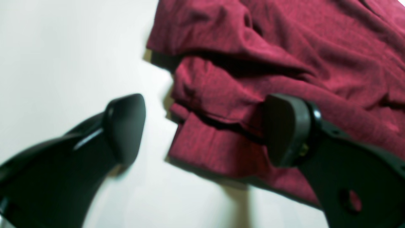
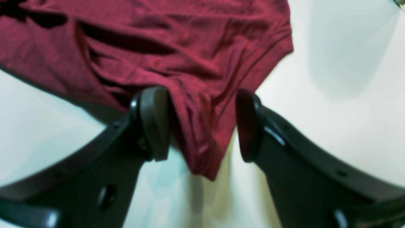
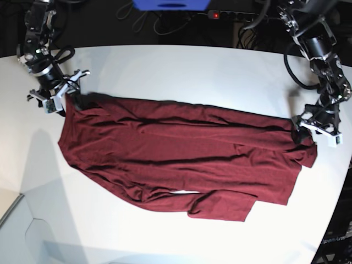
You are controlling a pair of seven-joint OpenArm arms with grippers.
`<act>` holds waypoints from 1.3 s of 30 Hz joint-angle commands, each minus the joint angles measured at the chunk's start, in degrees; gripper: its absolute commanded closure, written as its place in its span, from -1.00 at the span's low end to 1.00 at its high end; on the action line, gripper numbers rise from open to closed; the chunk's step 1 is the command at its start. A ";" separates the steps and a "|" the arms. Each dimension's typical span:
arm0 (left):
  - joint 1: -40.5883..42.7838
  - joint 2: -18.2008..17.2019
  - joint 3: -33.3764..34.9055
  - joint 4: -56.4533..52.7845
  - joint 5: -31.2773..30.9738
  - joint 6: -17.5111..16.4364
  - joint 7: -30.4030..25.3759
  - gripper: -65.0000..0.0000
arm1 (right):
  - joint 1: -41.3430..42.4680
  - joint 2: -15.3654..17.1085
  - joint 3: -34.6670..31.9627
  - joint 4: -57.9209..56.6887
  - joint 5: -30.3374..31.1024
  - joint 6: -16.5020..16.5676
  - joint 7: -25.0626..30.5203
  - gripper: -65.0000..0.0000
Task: Layout the t-shirt on the table in an organized manner, then fold the t-shirt properly
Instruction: 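Hold the shirt with both grippers and shift the right gripper outward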
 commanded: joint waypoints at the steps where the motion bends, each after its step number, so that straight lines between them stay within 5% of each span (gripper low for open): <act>1: -0.92 -0.16 -0.03 0.47 -0.16 -0.33 0.50 -0.64 | 0.43 0.56 0.25 1.10 0.89 -0.03 1.52 -0.01; 7: -3.12 0.45 -0.03 -4.10 -0.16 -0.33 0.41 -0.02 | 0.43 0.56 0.34 1.10 0.89 -0.03 1.52 -0.01; 13: -4.35 0.28 -0.03 -8.14 -0.16 -0.33 -2.23 0.31 | 0.52 0.73 1.84 1.10 0.89 -0.03 1.52 -0.01; 17: -4.17 -1.04 -0.21 -8.05 -0.60 -0.33 -2.85 0.98 | 1.57 0.47 4.74 1.10 0.89 -0.03 1.52 -0.01; 39: 1.72 -3.24 -0.12 1.09 -0.77 -0.33 -2.76 0.99 | -0.72 -2.52 -0.98 4.36 0.89 -0.03 1.26 -0.01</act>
